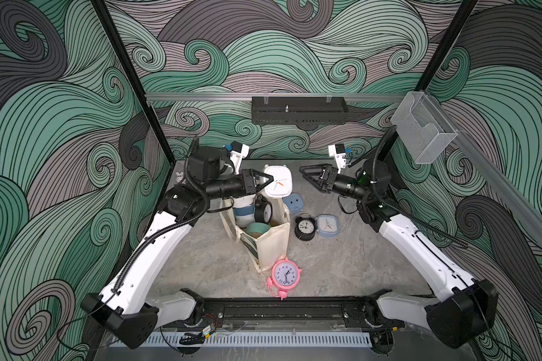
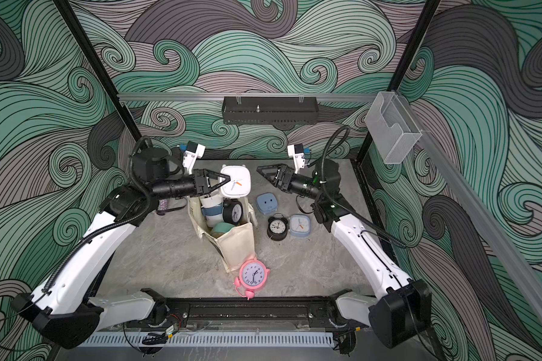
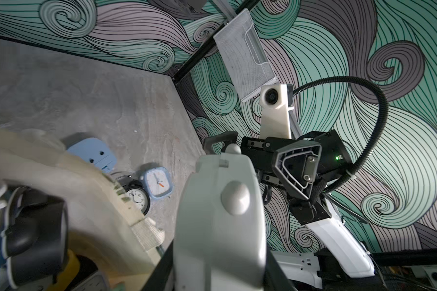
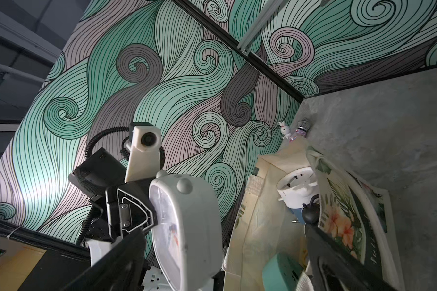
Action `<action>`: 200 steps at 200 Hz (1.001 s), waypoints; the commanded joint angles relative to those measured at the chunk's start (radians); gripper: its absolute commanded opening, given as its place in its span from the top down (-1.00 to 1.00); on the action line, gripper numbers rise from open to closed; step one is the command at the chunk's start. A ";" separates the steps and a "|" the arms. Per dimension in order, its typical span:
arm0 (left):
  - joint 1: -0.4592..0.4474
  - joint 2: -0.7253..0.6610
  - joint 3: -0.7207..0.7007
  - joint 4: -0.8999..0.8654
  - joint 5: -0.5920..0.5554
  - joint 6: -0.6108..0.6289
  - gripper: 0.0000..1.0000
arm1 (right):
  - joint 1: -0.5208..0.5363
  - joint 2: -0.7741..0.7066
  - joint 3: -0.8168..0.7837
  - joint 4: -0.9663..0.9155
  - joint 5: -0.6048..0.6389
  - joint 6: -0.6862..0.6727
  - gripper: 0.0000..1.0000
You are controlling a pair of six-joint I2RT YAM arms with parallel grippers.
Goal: Put the alarm clock into the canvas bag
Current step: Place the alarm at the canvas bag.
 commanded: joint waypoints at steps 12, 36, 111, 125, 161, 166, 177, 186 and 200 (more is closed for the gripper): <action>0.055 -0.059 -0.042 -0.168 -0.112 0.058 0.71 | 0.020 0.013 0.013 -0.127 0.066 -0.115 -0.99; 0.063 -0.048 -0.056 -0.232 -0.131 0.091 0.74 | 0.060 0.030 0.066 -0.350 0.160 -0.269 -0.99; 0.062 0.056 -0.056 -0.372 -0.158 0.270 0.75 | 0.194 0.133 0.172 -0.675 0.309 -0.517 -0.88; 0.059 0.068 -0.084 -0.357 -0.114 0.280 0.75 | 0.215 0.153 0.189 -0.688 0.313 -0.538 -0.85; 0.042 0.091 -0.096 -0.422 -0.034 0.350 0.76 | 0.243 0.197 0.222 -0.711 0.324 -0.560 -0.72; 0.040 0.095 -0.099 -0.435 -0.031 0.361 0.76 | 0.245 0.201 0.224 -0.711 0.325 -0.559 -0.71; 0.031 0.105 -0.105 -0.462 -0.044 0.380 0.76 | 0.247 0.206 0.225 -0.709 0.328 -0.561 -0.69; 0.028 0.113 -0.113 -0.473 -0.054 0.387 0.75 | 0.249 0.208 0.224 -0.706 0.329 -0.560 -0.68; 0.026 0.121 -0.135 -0.464 -0.047 0.393 0.72 | 0.252 0.211 0.221 -0.697 0.335 -0.557 -0.67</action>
